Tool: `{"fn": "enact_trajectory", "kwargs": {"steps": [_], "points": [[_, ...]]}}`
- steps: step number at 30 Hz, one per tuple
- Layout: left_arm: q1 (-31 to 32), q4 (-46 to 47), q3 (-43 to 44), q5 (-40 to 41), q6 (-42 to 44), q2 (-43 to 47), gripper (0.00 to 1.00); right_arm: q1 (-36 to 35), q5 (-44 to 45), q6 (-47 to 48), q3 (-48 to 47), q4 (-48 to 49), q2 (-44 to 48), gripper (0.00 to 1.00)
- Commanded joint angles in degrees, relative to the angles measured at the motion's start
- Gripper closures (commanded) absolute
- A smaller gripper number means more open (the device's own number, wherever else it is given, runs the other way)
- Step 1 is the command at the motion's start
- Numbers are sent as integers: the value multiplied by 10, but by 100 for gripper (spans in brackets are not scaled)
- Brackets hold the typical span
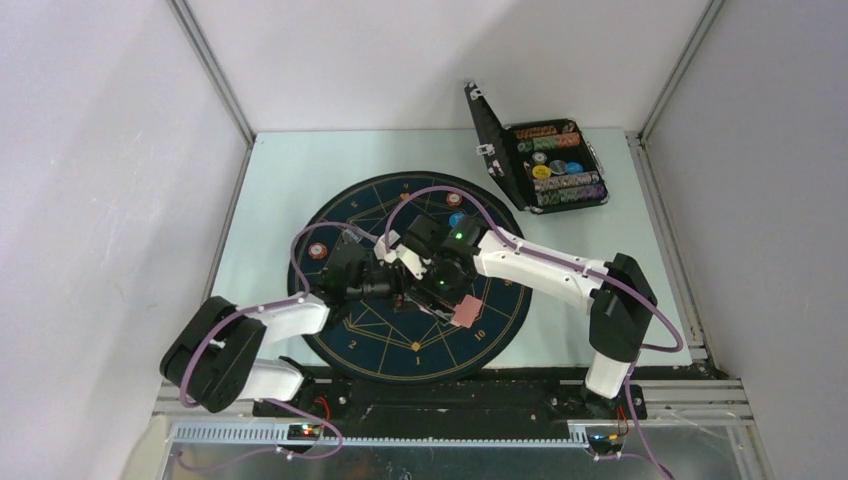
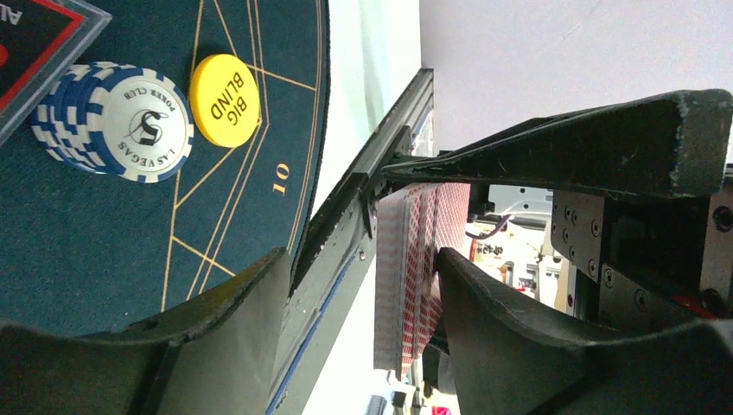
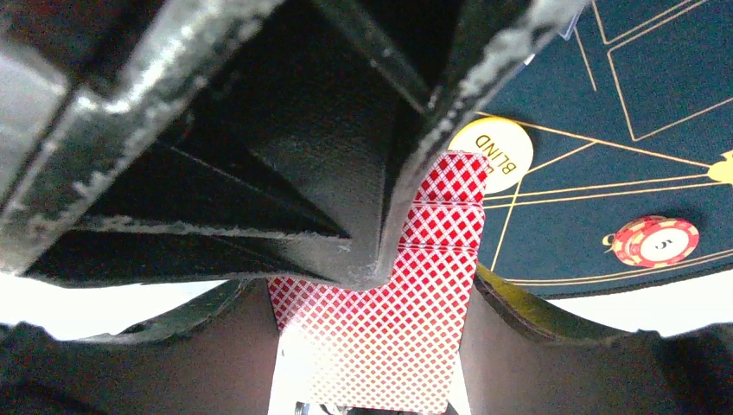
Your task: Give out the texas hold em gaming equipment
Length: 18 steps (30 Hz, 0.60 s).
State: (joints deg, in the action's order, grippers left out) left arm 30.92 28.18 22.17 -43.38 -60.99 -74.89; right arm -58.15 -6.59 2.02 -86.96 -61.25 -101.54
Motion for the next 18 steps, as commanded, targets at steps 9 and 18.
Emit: {"fn": "enact_trajectory", "kwargs": {"steps": [9, 18], "points": [[5, 58, -4, -2, 9, 1, 28, 0, 12, -6, -14, -27, 8, 100], [5, 51, -7, 0, 20, 29, 14, -2, 6, 0, 2, -12, 20, 100]]}}
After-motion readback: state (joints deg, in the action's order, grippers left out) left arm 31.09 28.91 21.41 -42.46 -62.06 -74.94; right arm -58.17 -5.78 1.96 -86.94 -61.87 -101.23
